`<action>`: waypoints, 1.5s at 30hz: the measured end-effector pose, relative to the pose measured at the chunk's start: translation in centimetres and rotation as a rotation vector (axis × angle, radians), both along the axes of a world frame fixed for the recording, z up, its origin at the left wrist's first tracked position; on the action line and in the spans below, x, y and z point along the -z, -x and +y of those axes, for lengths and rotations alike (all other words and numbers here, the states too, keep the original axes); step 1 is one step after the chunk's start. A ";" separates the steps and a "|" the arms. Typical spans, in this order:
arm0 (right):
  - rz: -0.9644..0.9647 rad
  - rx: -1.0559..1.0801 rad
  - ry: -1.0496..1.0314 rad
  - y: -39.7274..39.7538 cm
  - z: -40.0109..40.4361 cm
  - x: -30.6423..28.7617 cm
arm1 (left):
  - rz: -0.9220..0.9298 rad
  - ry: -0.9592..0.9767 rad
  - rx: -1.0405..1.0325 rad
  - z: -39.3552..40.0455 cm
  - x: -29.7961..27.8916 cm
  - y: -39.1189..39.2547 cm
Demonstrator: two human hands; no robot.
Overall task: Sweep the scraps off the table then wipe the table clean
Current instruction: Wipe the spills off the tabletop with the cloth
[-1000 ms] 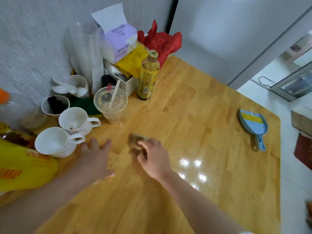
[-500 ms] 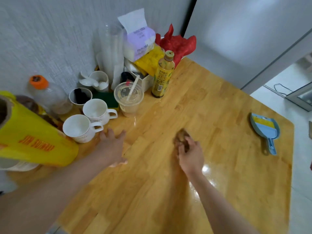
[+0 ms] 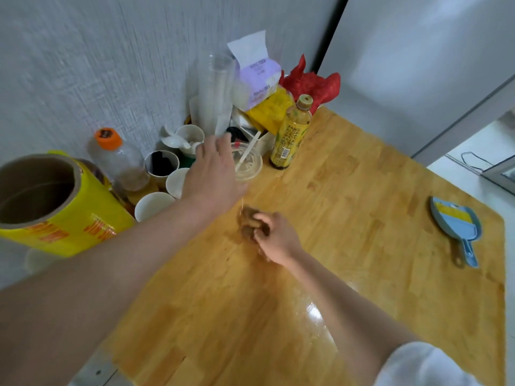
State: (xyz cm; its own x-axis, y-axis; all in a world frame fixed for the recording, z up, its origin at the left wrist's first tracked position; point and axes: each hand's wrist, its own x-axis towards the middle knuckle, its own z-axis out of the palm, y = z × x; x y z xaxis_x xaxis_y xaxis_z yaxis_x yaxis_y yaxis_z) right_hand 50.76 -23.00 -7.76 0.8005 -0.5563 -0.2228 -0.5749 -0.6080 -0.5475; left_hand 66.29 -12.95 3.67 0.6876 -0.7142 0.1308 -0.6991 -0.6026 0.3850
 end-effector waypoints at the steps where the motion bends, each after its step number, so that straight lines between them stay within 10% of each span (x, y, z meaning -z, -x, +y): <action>1: 0.023 -0.110 0.019 0.0 0.3 0.2 | 0.070 -0.044 -0.019 -0.9 0.1 -0.4; 13: 0.009 0.415 0.079 -2.6 -8.1 1.5 | 0.178 0.047 -0.001 -5.0 0.8 -3.9; 23: -0.102 -0.208 0.233 -2.8 1.8 1.9 | 0.194 0.123 0.078 -6.8 0.6 -4.0; 31: 0.103 0.559 0.289 8.6 -8.4 1.9 | 0.148 -0.047 0.132 -7.9 3.7 -2.1; 40: -0.110 -0.234 0.153 3.6 5.8 1.4 | 0.125 -0.175 0.159 -6.8 2.1 -1.3; 45: 0.045 0.567 0.076 6.0 -3.0 0.7 | 0.137 0.212 0.048 1.2 0.4 0.1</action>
State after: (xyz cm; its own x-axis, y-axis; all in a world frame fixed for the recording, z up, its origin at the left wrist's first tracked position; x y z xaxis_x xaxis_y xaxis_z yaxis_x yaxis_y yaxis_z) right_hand 44.74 -25.97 -8.42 0.3633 -0.9116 -0.1925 -0.8443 -0.2348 -0.4816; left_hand 66.15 -11.77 3.30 0.6752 -0.7130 0.1890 -0.6575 -0.4658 0.5922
